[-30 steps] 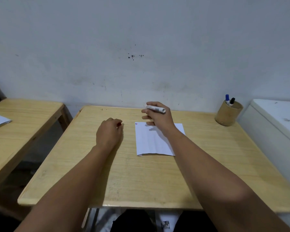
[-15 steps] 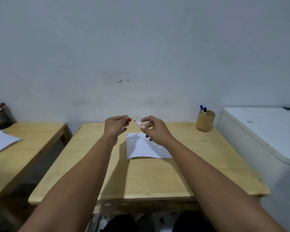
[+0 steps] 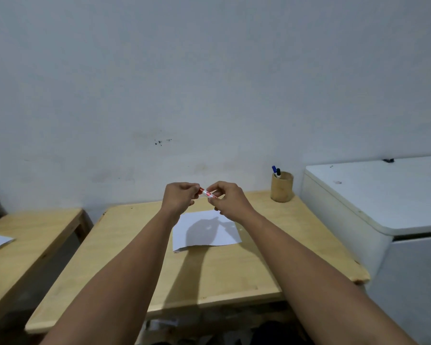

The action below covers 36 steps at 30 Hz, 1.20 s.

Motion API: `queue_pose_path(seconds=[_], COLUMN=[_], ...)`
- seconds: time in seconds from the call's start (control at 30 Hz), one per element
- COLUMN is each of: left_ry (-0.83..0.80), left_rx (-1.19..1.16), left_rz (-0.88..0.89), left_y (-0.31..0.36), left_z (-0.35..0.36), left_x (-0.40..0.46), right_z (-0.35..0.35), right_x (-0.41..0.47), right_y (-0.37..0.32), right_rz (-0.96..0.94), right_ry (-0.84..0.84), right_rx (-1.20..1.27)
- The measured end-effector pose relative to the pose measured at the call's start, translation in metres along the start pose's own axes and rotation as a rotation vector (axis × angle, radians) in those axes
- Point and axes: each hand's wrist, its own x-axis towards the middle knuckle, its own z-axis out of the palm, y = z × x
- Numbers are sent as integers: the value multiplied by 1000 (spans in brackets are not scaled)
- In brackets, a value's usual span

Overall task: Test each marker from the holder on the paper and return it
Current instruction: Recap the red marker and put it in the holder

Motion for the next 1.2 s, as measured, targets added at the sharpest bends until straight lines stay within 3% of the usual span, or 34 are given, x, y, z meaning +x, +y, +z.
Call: queue_pose_path(seconds=[0.23, 0.57, 0.8, 1.2], left_ry=[-1, -272, -324, -488], left_rx=[150, 152, 343, 251], left_rz=[95, 215, 152, 144], left_y=[6, 58, 0, -75], left_z=[47, 162, 250, 315], left_x=[15, 77, 113, 154], right_z=[-11, -132, -207, -184], right_x=[2, 66, 134, 147], right_y=[21, 51, 98, 182], right_rz=[47, 51, 77, 194], right_ry=[139, 357, 574, 377], right_rx=[34, -100, -53, -56])
